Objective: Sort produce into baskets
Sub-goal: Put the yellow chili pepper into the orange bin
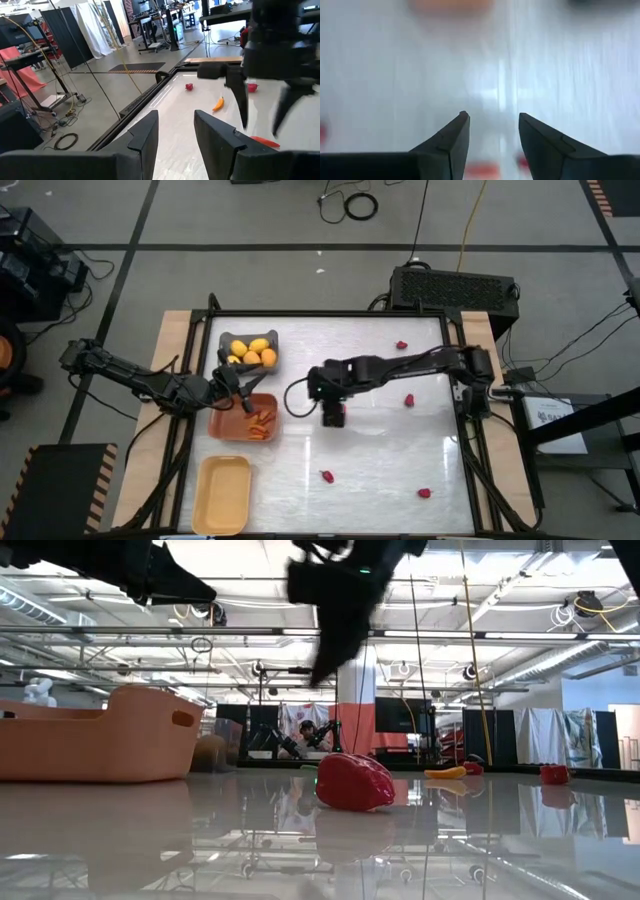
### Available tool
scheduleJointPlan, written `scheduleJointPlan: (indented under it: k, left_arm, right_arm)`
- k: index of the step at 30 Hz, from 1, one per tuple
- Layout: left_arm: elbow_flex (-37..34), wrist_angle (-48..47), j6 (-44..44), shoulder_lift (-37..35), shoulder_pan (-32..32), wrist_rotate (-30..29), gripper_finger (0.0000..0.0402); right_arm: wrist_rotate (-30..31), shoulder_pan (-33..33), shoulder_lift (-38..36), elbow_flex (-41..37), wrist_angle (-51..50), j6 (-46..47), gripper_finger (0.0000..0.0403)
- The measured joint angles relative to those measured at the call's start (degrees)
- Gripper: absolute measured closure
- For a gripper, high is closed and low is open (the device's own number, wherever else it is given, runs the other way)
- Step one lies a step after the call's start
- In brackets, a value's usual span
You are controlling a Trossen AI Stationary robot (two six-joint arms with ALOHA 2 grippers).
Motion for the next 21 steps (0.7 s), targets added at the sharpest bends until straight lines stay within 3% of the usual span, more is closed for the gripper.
scheduleJointPlan:
  k: [9, 13, 18, 21]
  left_arm:
    - [0.00, -0.09, -0.06, 0.00, 0.02, 0.02, 0.0267]
    - [0.00, -0.35, -0.08, 0.00, -0.02, 0.30, 0.0267]
    - [0.00, -1.65, -0.10, 0.00, -0.02, 1.87, 0.0267]
    - [0.00, -1.58, -0.12, 0.00, -0.02, 1.88, 0.0267]
  right_arm:
    - [0.56, -2.30, -1.68, -1.31, -27.25, -1.70, 0.0243]
    - [0.77, -4.11, -4.44, -7.41, -26.37, -3.50, 0.0243]
    - [6.29, -8.05, -8.75, -17.97, -18.89, -4.26, 0.0243]
    - [4.30, -11.57, -10.01, -22.98, -14.54, -3.58, 0.0243]
